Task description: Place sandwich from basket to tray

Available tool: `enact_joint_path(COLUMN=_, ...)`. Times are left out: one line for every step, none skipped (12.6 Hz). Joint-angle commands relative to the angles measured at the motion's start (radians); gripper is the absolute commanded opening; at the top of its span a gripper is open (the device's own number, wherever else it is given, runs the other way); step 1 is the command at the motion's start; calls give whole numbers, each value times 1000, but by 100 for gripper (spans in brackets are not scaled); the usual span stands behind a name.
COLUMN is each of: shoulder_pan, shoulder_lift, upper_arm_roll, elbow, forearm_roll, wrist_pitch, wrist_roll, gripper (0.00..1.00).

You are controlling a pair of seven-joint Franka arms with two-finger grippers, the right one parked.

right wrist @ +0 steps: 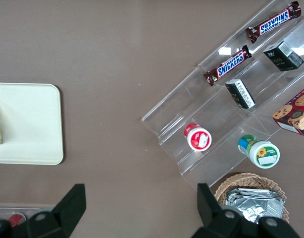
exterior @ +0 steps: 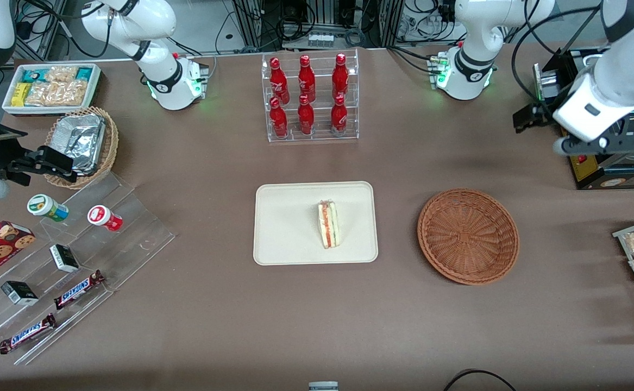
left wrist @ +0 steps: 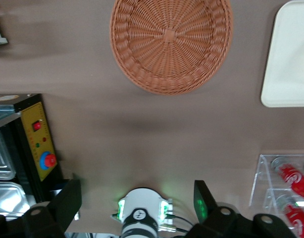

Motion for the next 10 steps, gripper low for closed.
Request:
enact_joint_path(shoulder_pan=15, shoulder_lift=-90, upper_arm_roll=80, elbow=-83, forearm_roll=12, wrist_pitch=33, wrist_roll=156, gripper=100)
enact_joint_path(shoulder_pan=14, shoulder_lift=-90, upper_arm_roll=104, elbow=-82, forearm_roll=12, wrist_pitch=33, wrist_roll=182, gripper=100)
enact_joint_path(shoulder_pan=15, shoulder_lift=-95, upper_arm_roll=106, elbow=-80, forearm_roll=14, wrist_pitch=39, wrist_roll=184, gripper=100)
enact_joint_path(shoulder_pan=15, shoulder_lift=-93, upper_arm_roll=105, elbow=-74, forearm_roll=20, wrist_pitch=39, wrist_roll=184, gripper=100)
enact_joint_path(shoulder_pan=15, shoulder_lift=-90, upper_arm_roll=105, elbow=-62, forearm_roll=23, wrist_pitch=39, wrist_roll=184, gripper=100)
enact_joint_path(shoulder_pan=17, shoulder_lift=-73, upper_arm_roll=102, elbow=-35, forearm_roll=22, wrist_pitch=38, wrist_roll=179, gripper=100)
enact_joint_path(shoulder_pan=17, shoulder_lift=-29, upper_arm_roll=97, elbow=17, forearm_roll=22, wrist_pitch=21, wrist_roll=176, gripper=100)
enact_joint_path(shoulder_pan=20, shoulder_lift=23, upper_arm_roll=76, elbow=76, forearm_roll=25, wrist_pitch=1, wrist_roll=168, gripper=100)
enact_joint_path(shoulder_pan=46, shoulder_lift=52, upper_arm_roll=69, elbow=120, forearm_roll=13, wrist_pitch=-16, wrist_roll=149, gripper=100)
enact_joint_path(shoulder_pan=59, shoulder_lift=52, upper_arm_roll=66, elbow=125, forearm_roll=11, wrist_pitch=-28, wrist_roll=138, gripper=100)
